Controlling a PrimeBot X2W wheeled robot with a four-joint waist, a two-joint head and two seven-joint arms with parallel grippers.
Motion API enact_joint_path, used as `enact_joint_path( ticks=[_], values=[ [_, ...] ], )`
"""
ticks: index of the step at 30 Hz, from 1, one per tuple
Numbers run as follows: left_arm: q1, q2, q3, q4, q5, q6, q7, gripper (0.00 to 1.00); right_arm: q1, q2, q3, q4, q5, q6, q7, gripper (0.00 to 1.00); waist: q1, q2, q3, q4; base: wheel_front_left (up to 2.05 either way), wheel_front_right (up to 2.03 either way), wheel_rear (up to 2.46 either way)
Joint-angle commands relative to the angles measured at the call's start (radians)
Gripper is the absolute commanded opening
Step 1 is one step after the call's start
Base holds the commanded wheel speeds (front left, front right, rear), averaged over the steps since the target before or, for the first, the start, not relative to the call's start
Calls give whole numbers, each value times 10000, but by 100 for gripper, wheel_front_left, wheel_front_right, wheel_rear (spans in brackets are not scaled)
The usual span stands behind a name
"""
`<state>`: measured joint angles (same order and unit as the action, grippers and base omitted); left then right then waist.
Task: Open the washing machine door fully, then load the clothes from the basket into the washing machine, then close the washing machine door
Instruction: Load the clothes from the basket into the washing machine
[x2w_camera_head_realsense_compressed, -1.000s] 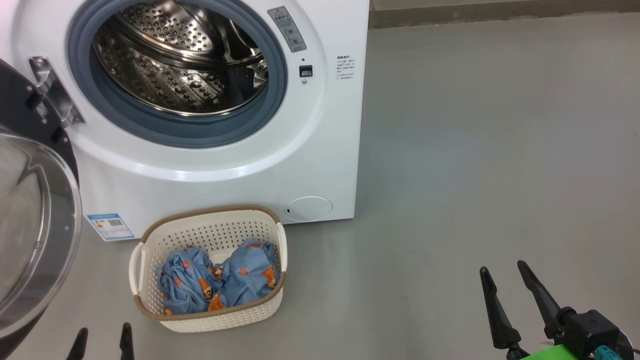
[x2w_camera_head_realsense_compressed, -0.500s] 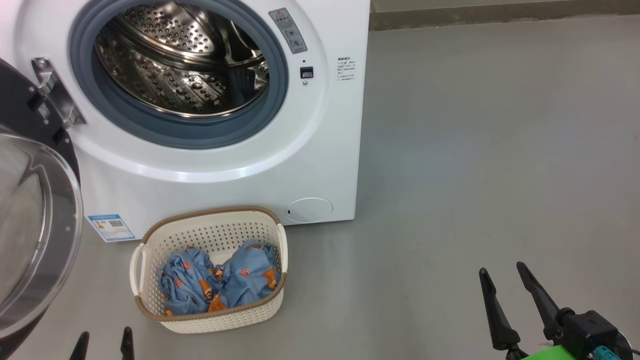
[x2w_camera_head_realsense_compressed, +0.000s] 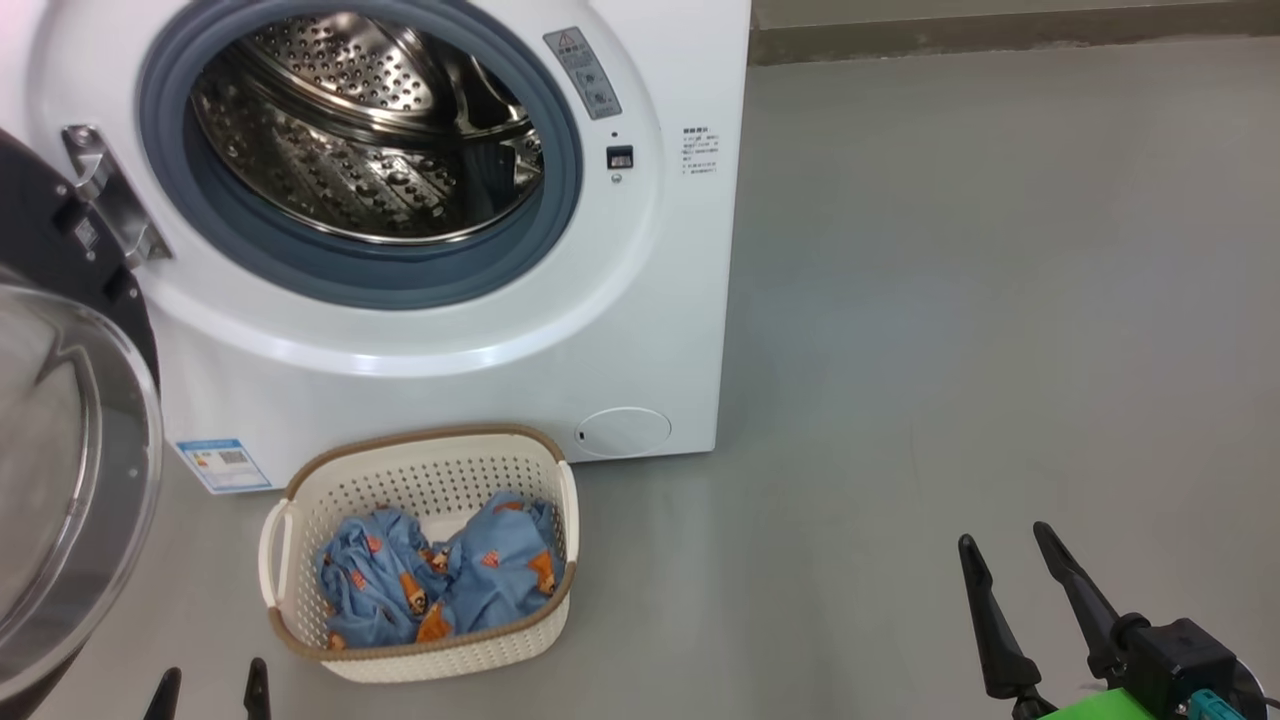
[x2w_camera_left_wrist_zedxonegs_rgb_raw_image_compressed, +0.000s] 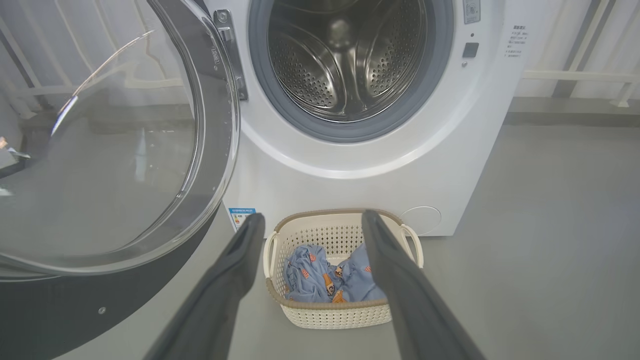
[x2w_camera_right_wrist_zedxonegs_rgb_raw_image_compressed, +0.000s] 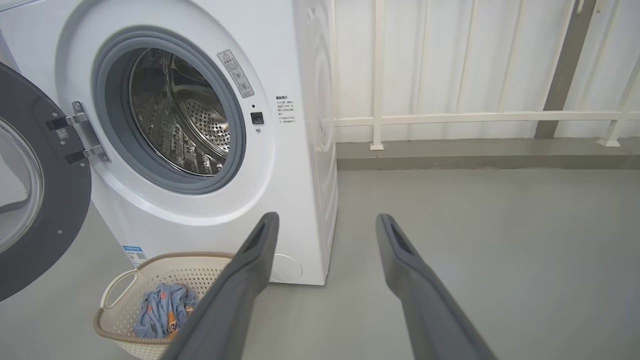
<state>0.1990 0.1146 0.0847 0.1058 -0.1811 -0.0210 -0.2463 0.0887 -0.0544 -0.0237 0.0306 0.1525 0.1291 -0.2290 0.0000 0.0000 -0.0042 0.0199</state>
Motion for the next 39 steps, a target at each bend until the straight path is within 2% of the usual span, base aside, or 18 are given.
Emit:
enact_joint_path(
  ticks=[1, 10, 18, 39],
  values=[
    [-563, 201, 347, -158, -7, 28, -52, 100, -168, -72, 212, -303, -50, 16, 2, 100, 0, 0, 12, 14, 158, -158, 0],
    [-669, 218, 498, -190, -21, 249, -111, 100, -183, -96, 185, -280, -7, 16, -21, 100, 0, 0, 127, 65, 203, -203, 0],
    [-708, 169, 547, -225, -17, 267, -147, 100, -234, -78, 174, -341, -31, 16, -9, 100, 0, 0, 293, 47, 140, -140, 0],
    [-711, 1, 549, -262, 15, -30, -154, 100, -284, -61, 151, -236, -62, 16, -54, 100, 0, 0, 387, 16, 13, -13, 0]
  ],
)
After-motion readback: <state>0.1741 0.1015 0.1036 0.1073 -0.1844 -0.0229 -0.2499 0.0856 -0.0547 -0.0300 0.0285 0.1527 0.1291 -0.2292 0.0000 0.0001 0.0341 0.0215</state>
